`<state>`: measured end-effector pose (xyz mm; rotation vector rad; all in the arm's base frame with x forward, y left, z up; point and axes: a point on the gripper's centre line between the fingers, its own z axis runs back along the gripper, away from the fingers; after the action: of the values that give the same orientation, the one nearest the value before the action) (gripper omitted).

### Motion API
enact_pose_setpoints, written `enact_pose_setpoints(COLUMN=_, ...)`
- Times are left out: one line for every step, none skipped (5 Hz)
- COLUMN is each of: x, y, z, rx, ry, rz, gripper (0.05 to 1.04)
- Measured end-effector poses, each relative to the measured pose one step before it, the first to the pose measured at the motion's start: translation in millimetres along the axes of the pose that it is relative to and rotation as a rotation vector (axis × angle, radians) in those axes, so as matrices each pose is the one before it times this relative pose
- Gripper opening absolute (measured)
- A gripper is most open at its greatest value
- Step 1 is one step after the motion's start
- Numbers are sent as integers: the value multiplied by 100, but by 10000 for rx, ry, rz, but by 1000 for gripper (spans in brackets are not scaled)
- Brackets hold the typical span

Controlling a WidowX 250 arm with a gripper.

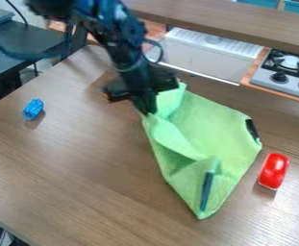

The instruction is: Unfold the cloth from top right to bottom left

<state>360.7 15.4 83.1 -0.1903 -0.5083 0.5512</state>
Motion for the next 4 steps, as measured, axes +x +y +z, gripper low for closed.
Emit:
enact_pose_setpoints(x=935, y=2226, z=1704, rx=-180, ry=-231, rz=316, gripper=49)
enact_pose_setpoints(x=381, y=2122, z=555, rx=55, ry=141, rz=160, gripper=49)
enact_pose_setpoints(x=-172, y=1398, z=99, rx=136, ry=249, rz=-161, gripper=49)
enact_pose_setpoints(x=-378, y=655, z=-82, rx=151, ry=153, rz=-189, gripper=49)
